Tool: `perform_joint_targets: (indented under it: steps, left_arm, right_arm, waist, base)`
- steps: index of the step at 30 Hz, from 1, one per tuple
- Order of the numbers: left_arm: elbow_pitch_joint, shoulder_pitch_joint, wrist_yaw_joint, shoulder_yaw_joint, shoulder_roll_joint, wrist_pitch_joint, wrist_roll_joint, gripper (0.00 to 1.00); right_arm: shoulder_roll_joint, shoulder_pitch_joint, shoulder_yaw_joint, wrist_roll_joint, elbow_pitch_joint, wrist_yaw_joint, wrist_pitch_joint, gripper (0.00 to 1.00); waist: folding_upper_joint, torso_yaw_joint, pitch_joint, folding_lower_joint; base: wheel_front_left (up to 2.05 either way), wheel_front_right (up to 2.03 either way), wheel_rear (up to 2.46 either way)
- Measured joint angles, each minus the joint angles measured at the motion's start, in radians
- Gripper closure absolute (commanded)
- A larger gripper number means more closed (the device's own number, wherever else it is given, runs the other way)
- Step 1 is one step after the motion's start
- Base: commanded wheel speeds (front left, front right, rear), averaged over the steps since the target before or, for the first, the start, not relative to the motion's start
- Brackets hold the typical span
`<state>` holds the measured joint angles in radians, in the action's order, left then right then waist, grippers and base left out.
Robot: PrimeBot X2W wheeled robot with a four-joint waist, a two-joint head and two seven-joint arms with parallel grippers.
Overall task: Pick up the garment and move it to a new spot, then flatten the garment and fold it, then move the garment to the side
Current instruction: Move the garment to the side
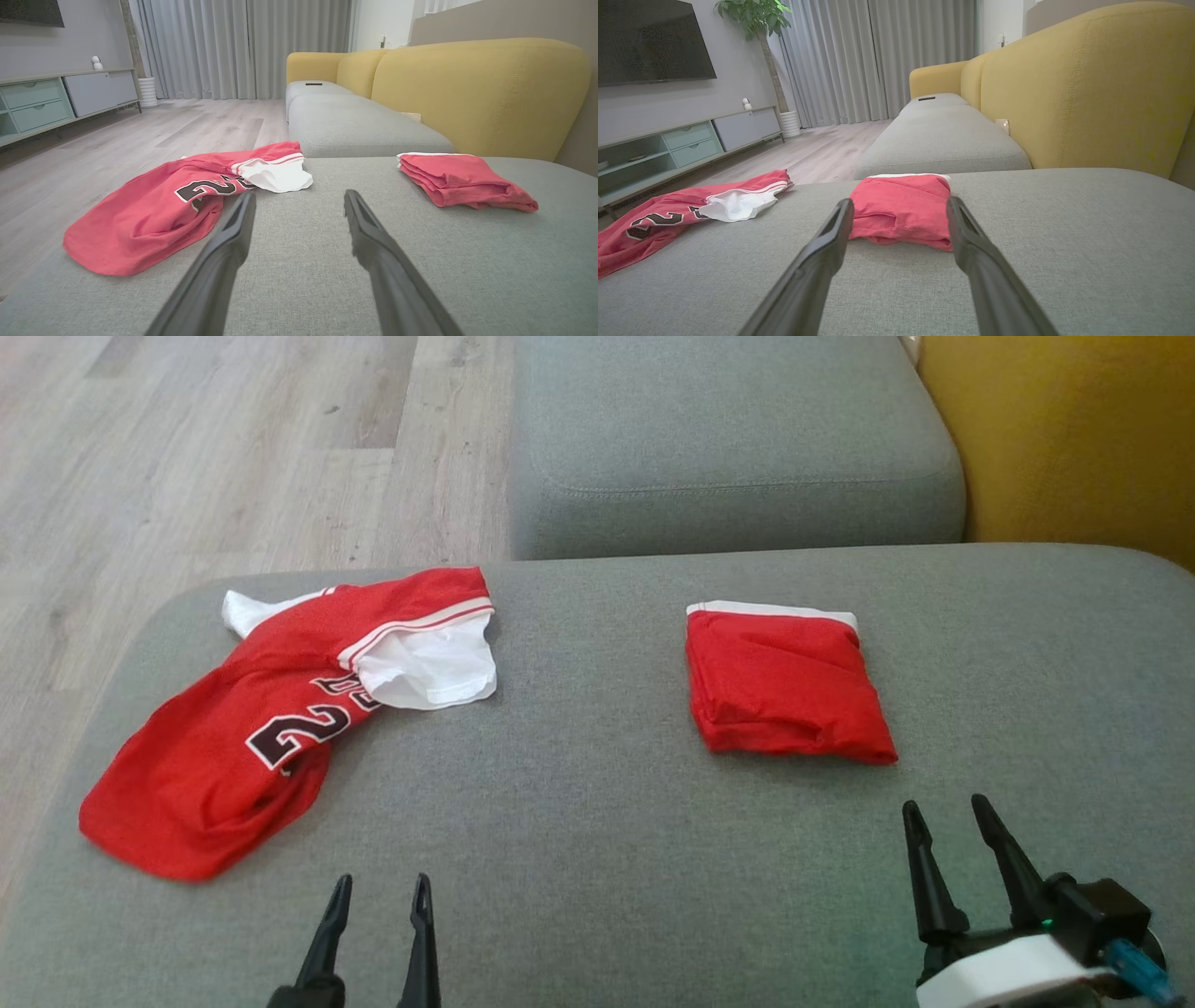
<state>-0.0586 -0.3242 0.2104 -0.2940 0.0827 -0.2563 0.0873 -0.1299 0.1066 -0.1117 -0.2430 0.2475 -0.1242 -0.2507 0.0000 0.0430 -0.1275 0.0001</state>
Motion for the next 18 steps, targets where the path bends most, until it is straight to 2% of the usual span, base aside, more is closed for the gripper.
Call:
perform_joint_targets:
  steps: [18]
  left_arm:
    - [0.030,-0.001,-0.012,0.008,-0.013,0.000,-0.026,0.00]
  right_arm:
    - [0.016,0.009,-0.005,-0.012,0.004,0.000,0.000,0.00]
  waist:
    - [0.0000,-0.010,0.004,0.0000]
  base:
    - [0.00,0.00,0.00]
